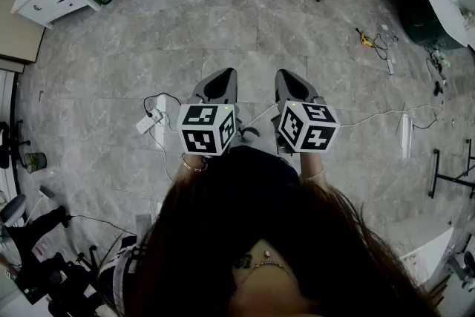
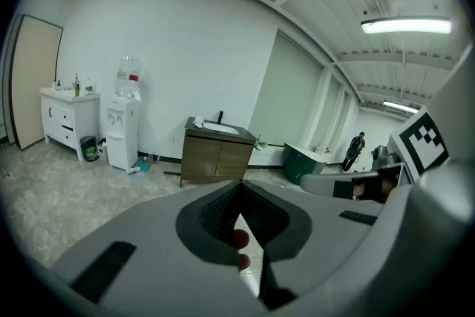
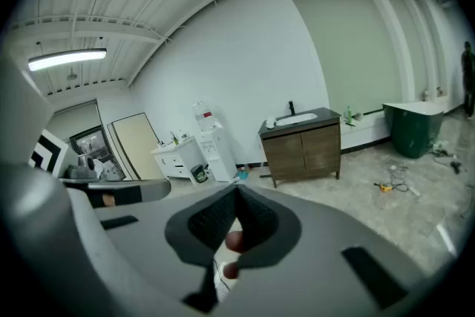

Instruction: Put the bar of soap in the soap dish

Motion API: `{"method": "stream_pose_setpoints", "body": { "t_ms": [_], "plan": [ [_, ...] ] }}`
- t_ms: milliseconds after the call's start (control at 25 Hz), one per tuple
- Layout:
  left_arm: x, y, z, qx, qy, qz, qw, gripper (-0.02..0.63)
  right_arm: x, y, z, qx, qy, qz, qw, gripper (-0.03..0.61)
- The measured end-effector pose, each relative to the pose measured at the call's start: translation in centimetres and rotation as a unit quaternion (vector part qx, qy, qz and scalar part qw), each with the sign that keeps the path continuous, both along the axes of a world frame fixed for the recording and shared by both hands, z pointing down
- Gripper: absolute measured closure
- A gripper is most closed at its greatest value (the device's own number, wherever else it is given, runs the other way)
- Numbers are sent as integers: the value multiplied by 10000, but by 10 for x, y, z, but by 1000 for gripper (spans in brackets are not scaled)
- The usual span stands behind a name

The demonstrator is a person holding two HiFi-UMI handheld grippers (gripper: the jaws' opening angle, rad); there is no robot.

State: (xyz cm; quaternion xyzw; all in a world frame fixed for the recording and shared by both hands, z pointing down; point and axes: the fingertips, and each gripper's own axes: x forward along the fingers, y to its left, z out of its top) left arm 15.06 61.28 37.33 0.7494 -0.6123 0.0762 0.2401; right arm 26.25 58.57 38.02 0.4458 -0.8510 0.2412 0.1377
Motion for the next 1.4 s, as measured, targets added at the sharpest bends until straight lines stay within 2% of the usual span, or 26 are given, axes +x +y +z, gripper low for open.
{"method": "stream_pose_setpoints", "body": {
  "t_ms": [120, 480, 720, 960, 1160, 1400],
  "plan": [
    [3, 2, 6, -102, -165, 41, 9998, 617, 0, 0, 3, -90, -28, 0, 10000, 563],
    [3, -19, 14, -205, -185, 27, 9996, 617, -1, -18, 7, -53, -34, -46, 10000, 563],
    [-1, -39, 15, -257, 11, -221, 9994, 617, 4, -44, 7, 11, -139, -176, 9997, 563],
    [-13, -64, 22, -368, -98, -305, 9988, 617, -3, -80, 10, -41, -499, -198, 9985, 563],
    [-35, -112, 33, -449, -92, -323, 9984, 617, -26, -122, 23, -186, -507, -260, 9982, 563],
    [-66, -209, 38, -455, 73, -190, 9988, 617, -62, -205, 26, -217, -453, -287, 9983, 563]
  ]
}}
